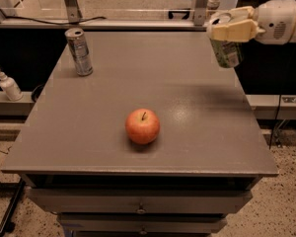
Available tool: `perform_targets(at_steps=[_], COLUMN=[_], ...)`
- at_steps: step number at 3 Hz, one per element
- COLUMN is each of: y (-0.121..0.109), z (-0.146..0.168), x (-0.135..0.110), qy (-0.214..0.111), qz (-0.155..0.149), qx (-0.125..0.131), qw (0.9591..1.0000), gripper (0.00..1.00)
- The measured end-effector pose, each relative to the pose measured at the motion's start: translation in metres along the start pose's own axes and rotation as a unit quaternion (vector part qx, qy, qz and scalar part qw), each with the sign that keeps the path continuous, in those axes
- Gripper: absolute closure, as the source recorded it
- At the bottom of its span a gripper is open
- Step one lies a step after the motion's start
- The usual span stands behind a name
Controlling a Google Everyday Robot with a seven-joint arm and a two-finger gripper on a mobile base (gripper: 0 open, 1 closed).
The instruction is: Place green can upright
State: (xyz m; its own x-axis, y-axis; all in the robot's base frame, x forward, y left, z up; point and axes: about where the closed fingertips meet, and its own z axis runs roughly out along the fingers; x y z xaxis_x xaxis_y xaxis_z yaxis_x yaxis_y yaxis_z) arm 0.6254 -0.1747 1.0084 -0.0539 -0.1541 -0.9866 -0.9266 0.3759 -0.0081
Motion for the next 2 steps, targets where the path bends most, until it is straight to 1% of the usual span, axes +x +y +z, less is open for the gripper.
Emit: perform_targets(at_steps=[1, 2], y=[0.0028, 0.0035], z=[-0.0165, -0.0173], x=[-0.0044, -0.0056], qy=[-0.045, -0.049], qz=[-0.010, -0.011], qx=[-0.009, -0.010], qw=[0.9989, 0.9987], gripper=[1.00, 1.00])
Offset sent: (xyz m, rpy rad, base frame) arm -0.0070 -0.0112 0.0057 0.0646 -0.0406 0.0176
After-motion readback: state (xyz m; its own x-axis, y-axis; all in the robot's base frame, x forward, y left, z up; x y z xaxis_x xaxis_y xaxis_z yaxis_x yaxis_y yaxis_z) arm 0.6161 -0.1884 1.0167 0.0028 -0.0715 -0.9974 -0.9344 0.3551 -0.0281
